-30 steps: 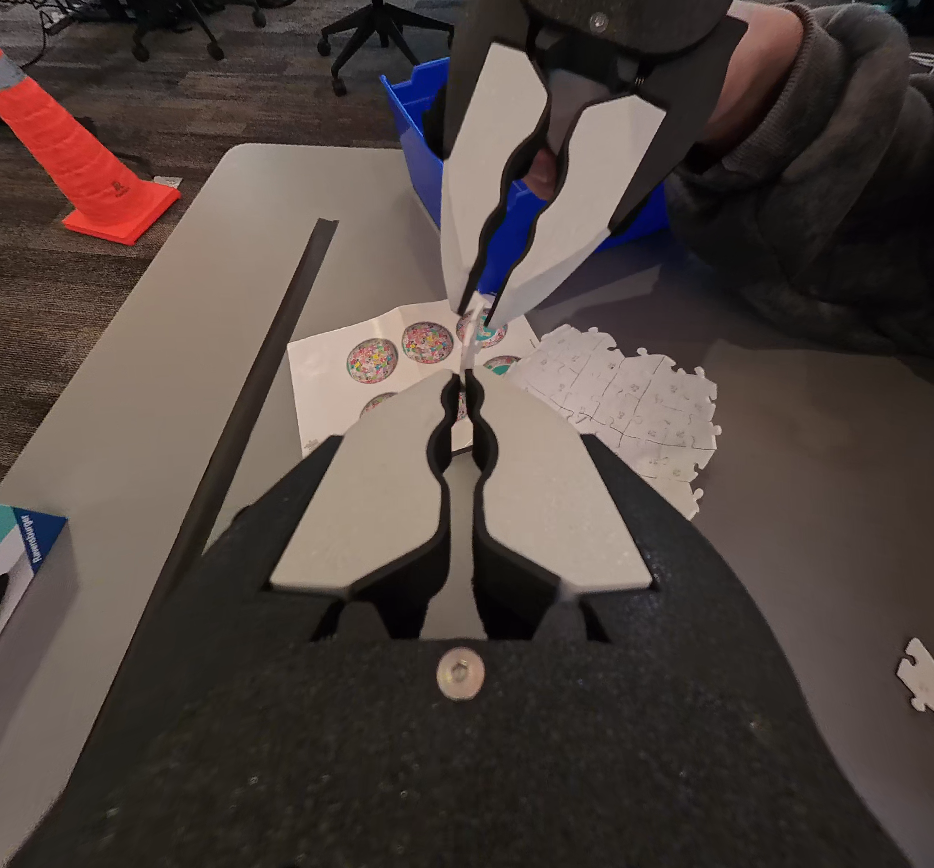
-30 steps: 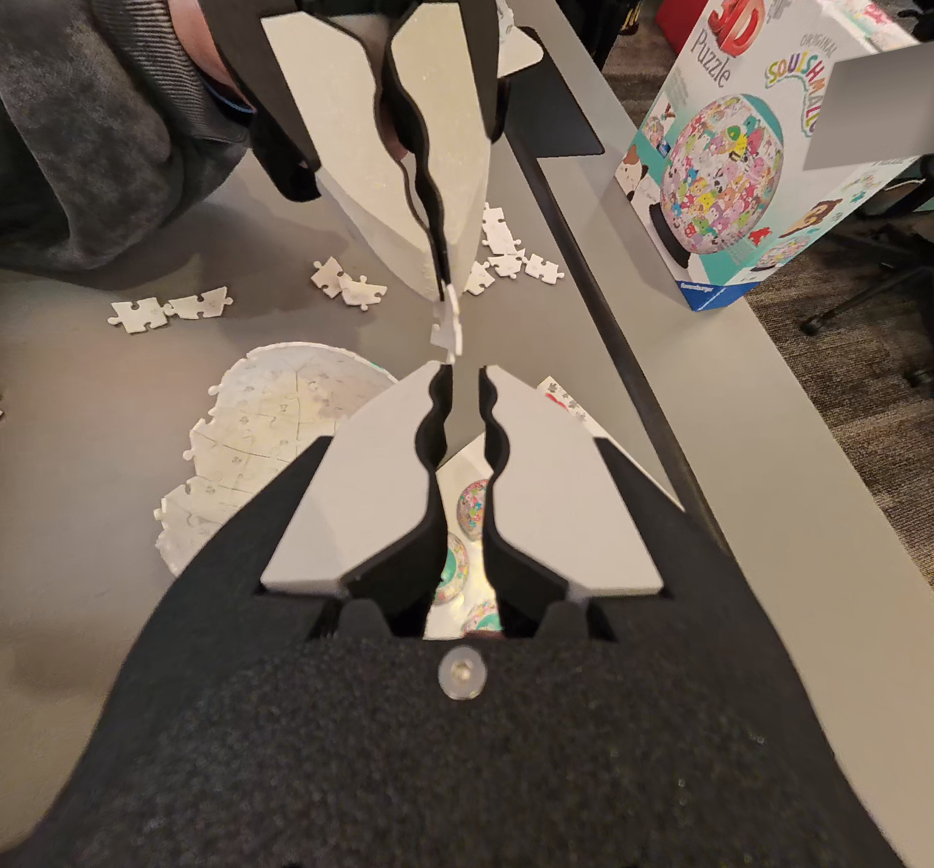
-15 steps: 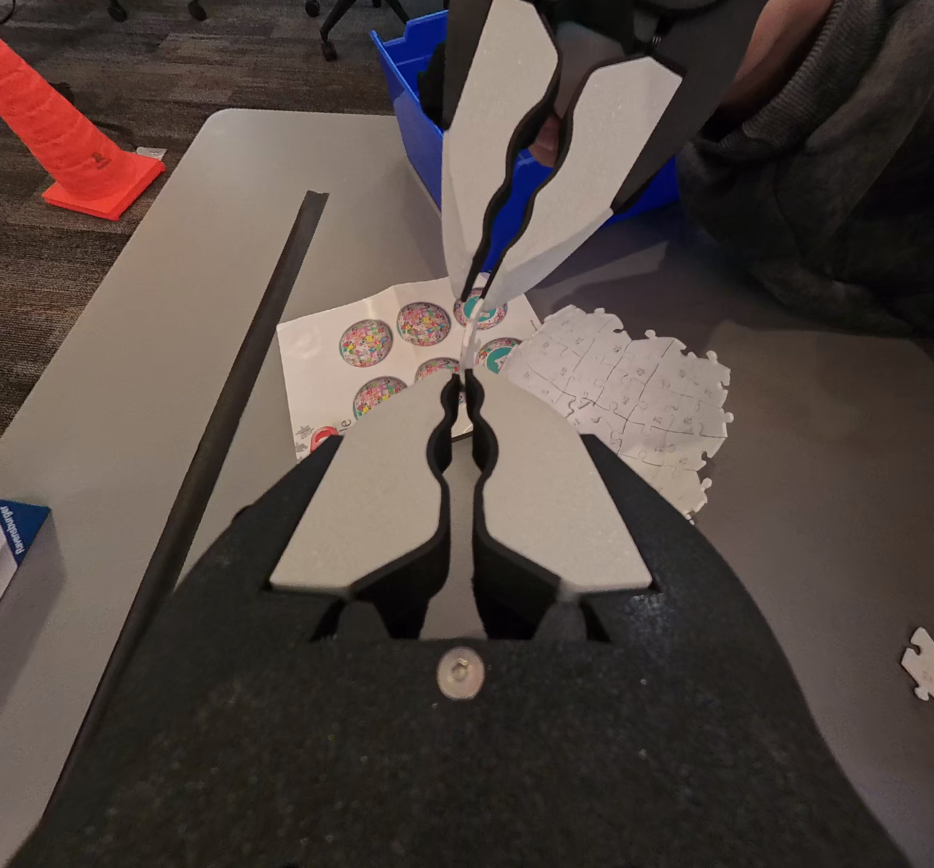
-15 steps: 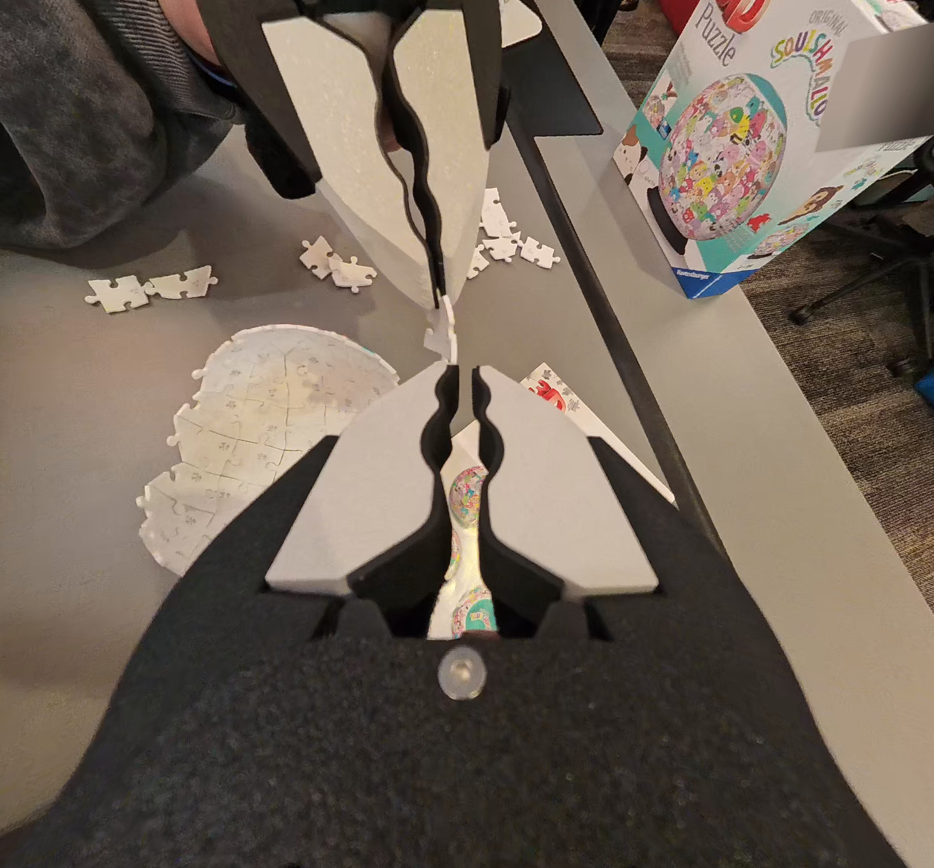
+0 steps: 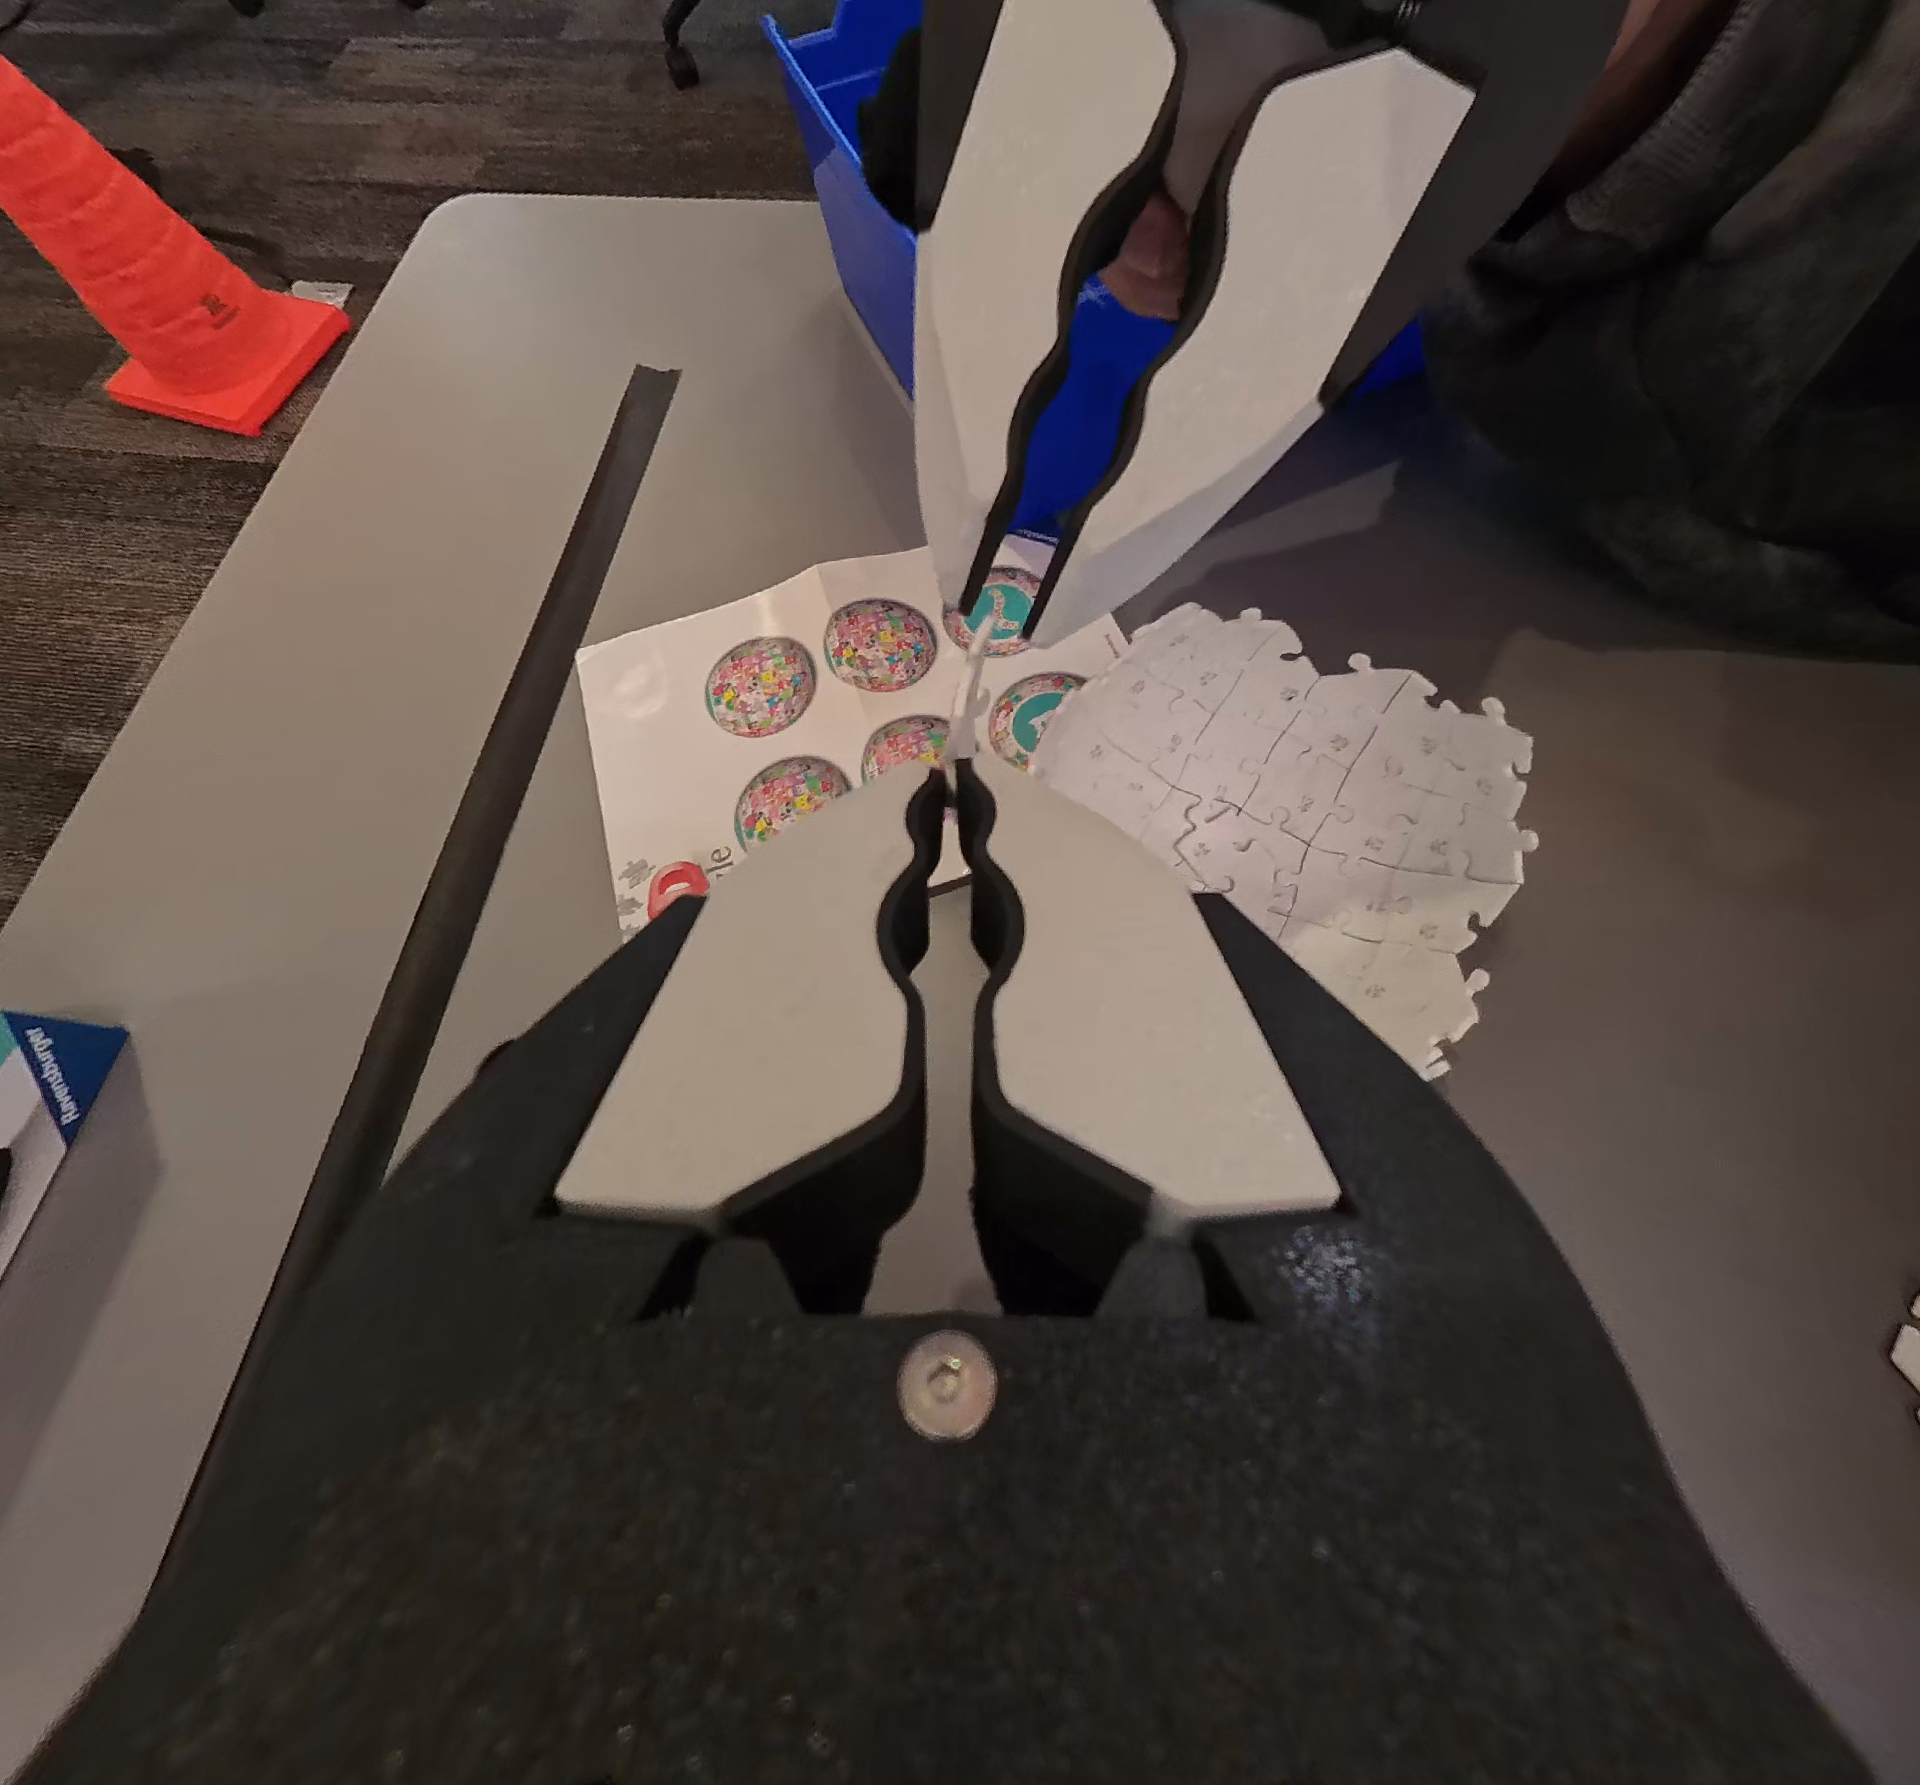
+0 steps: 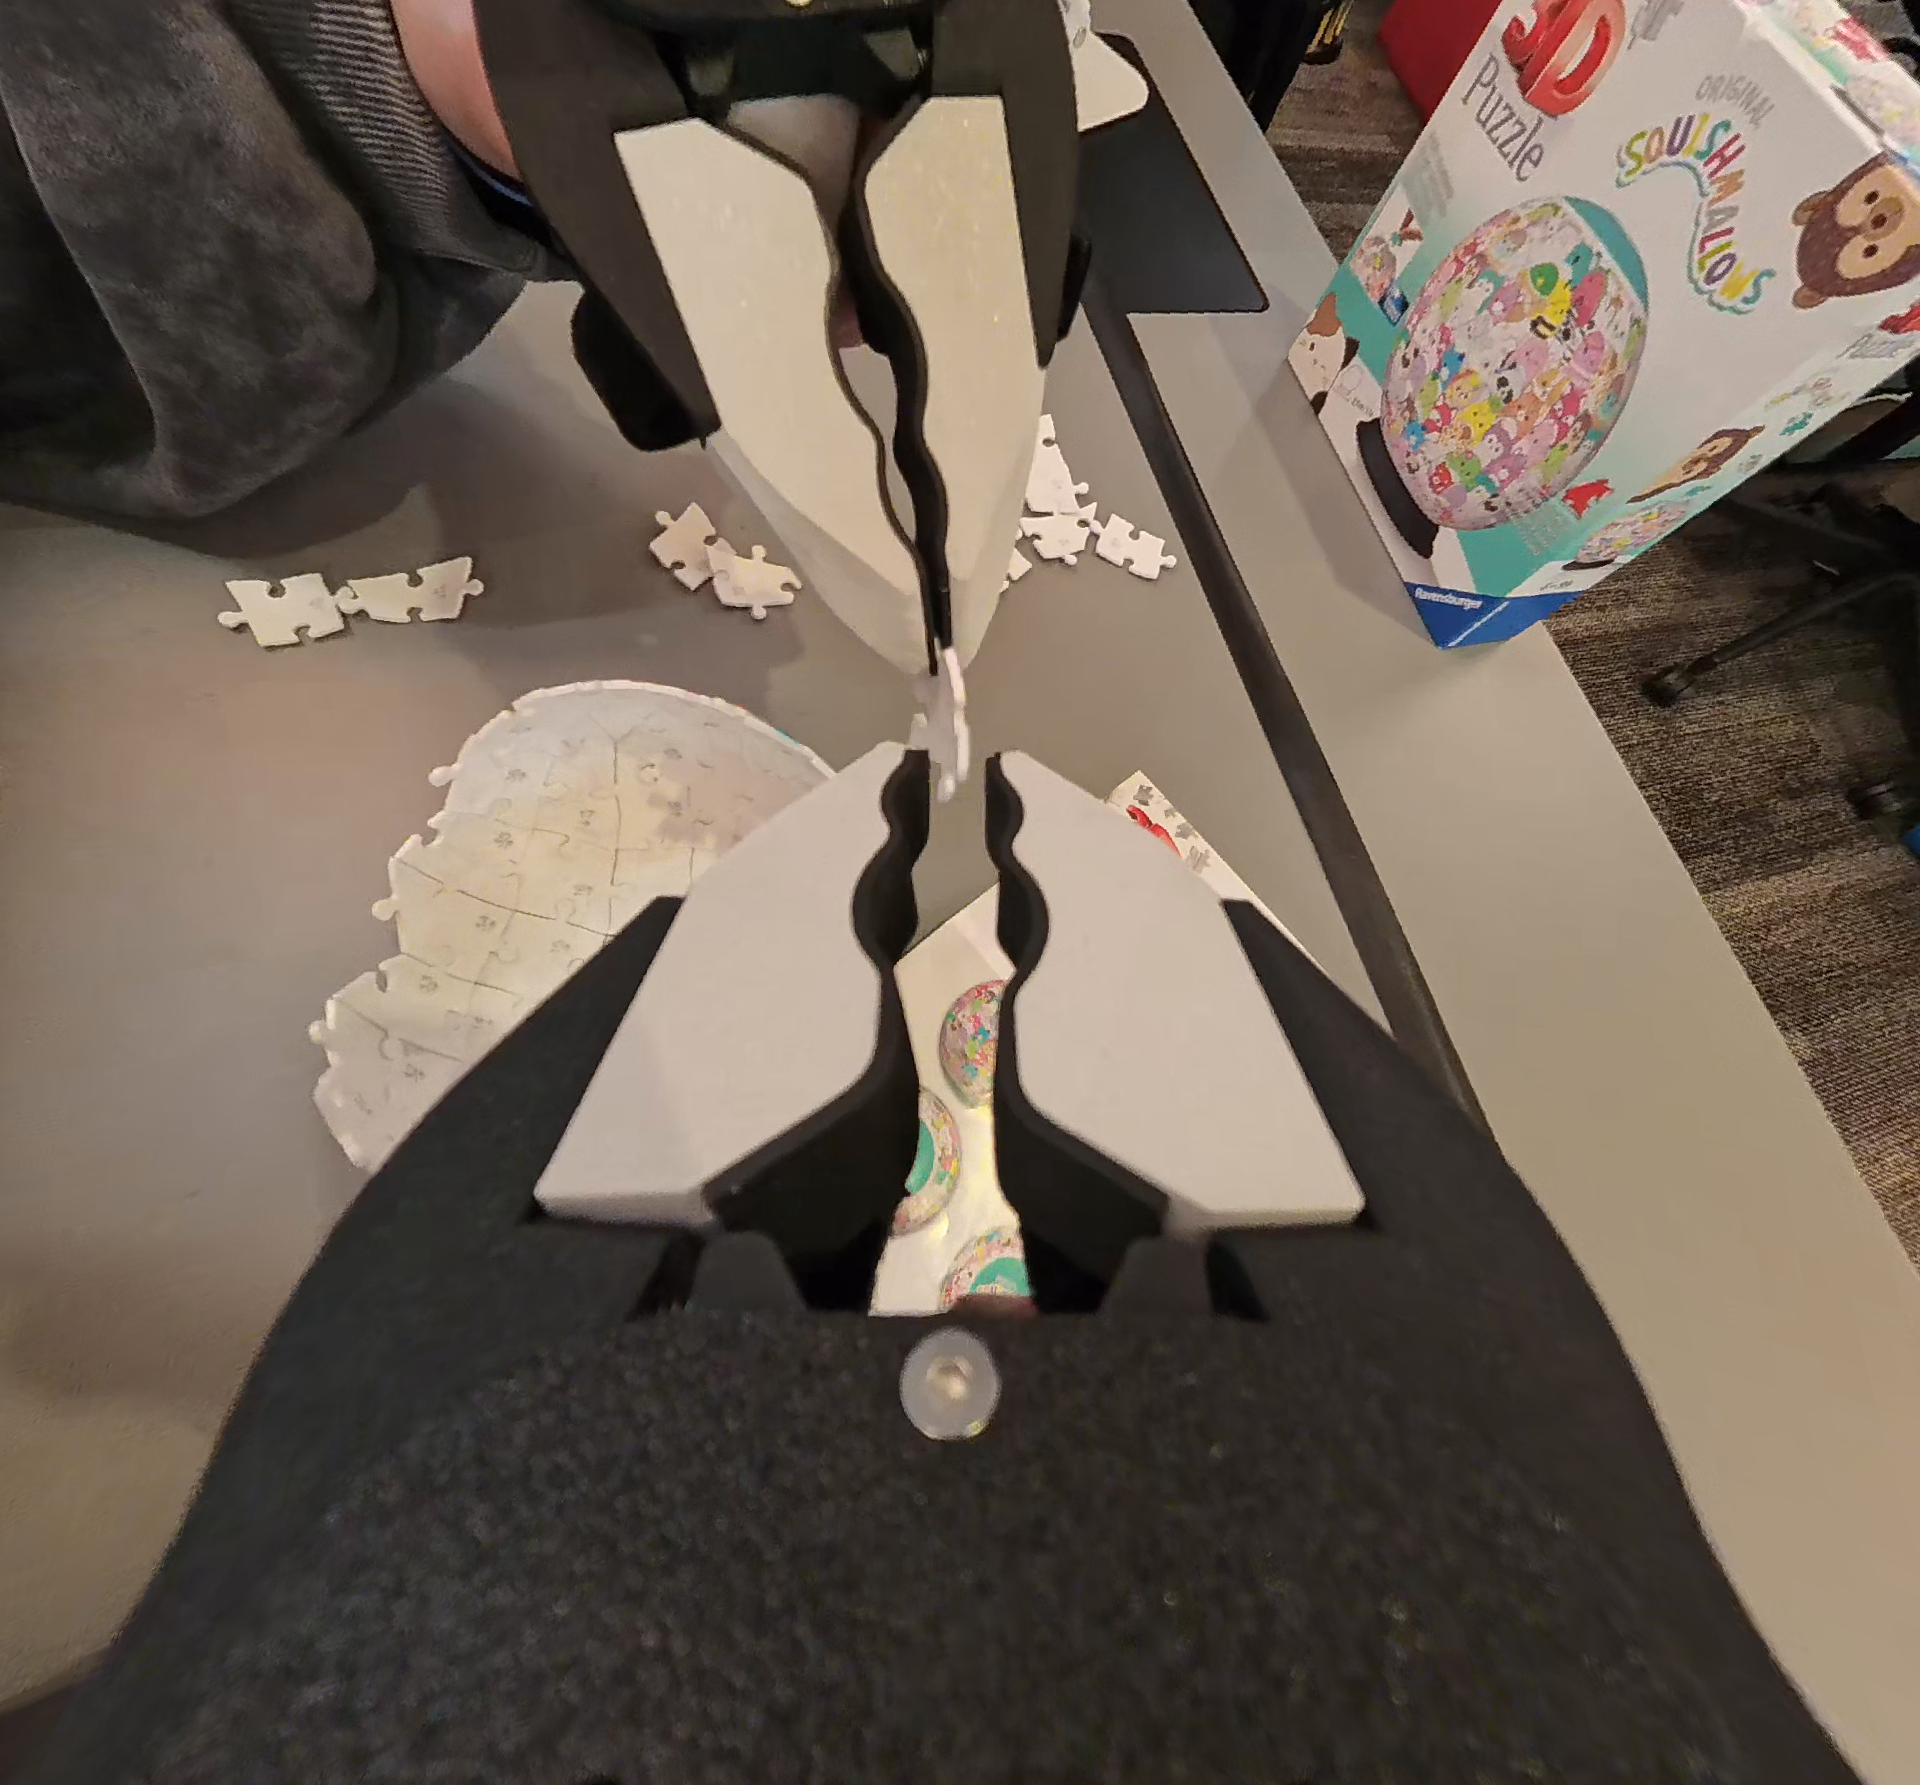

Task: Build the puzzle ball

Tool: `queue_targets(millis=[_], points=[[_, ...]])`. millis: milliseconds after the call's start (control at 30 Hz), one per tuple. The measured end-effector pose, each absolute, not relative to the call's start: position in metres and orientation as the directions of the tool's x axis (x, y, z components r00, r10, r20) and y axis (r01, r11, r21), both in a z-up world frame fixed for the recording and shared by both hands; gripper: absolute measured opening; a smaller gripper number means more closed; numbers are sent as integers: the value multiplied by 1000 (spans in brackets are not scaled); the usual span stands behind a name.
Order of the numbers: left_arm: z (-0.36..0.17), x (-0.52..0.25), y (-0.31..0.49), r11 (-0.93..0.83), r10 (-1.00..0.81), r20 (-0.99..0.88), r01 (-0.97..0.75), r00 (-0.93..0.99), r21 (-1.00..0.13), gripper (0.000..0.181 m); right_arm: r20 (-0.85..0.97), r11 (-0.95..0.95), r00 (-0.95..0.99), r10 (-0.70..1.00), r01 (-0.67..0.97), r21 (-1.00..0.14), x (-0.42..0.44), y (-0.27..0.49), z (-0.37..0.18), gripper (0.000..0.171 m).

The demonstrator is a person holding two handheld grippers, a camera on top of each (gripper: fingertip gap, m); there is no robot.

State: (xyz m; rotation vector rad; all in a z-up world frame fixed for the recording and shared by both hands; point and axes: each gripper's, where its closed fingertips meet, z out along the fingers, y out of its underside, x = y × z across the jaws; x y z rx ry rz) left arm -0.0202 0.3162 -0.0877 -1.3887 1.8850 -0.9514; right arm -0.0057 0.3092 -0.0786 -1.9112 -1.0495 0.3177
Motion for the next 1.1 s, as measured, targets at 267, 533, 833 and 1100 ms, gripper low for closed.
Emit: queue_targets(millis=[267,533,833,1100], points=[[-76,-21,313,170,-960,-32,-490,-277,-855,2,188,-241,592,784,569,-786,-8,308,-88,0],[-71,-20,311,148,-959,-12,-465,-284,-873,2,182,-247,574,798,588,-770,-11,306,-95,0],[-76,-20,312,174,-960,-37,-488,-279,-855,2,156,-230,613,775,503,-833,-6,309,-73,6],[-58,-22,314,108,-962,12,-423,-273,-900,2,72,-255,618,783,424,-869,-13,311,-71,2]])
